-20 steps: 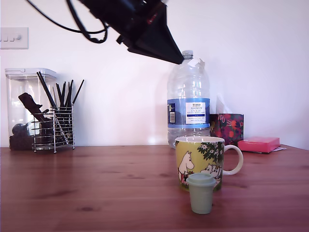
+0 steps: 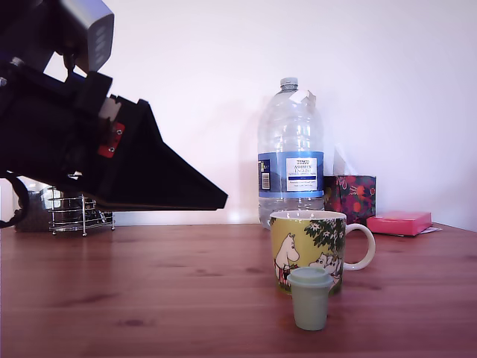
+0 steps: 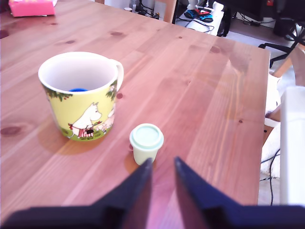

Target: Pick up the coffee capsules from the table one by one and drop them inside the nearest coffee cup

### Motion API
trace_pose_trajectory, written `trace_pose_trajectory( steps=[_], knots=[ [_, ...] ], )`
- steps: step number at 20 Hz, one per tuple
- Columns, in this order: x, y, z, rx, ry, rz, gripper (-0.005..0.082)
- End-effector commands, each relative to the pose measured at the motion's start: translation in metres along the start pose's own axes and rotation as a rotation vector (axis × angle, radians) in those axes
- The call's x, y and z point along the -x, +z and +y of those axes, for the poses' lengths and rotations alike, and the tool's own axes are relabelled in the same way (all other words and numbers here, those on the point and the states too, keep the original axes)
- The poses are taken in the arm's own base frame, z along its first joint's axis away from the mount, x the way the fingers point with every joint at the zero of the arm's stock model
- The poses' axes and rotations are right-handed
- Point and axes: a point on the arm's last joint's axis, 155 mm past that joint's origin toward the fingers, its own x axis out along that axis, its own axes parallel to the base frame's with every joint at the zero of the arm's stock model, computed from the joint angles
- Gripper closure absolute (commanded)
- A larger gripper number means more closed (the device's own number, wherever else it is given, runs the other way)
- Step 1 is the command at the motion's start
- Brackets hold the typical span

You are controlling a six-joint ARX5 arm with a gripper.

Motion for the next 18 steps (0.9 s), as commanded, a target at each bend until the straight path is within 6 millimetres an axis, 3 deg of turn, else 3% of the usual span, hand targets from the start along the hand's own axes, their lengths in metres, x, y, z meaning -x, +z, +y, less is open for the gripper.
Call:
trace_pose_trajectory(
  steps=[1,2,13,18],
  knots=[
    [-0.002,-0.014,-0.003,-0.019,-0.009,0.032,0.0099],
    [-0.004,-0.016,-0.004,-0.032,-0.01,0.04,0.0071],
    [-0.024,-0.038,-0.001,-0.04,0.018,0.072,0.0073],
    [-0.035,-0.035,0.003,-0.027,0.034,0.07,0.0073]
  ],
)
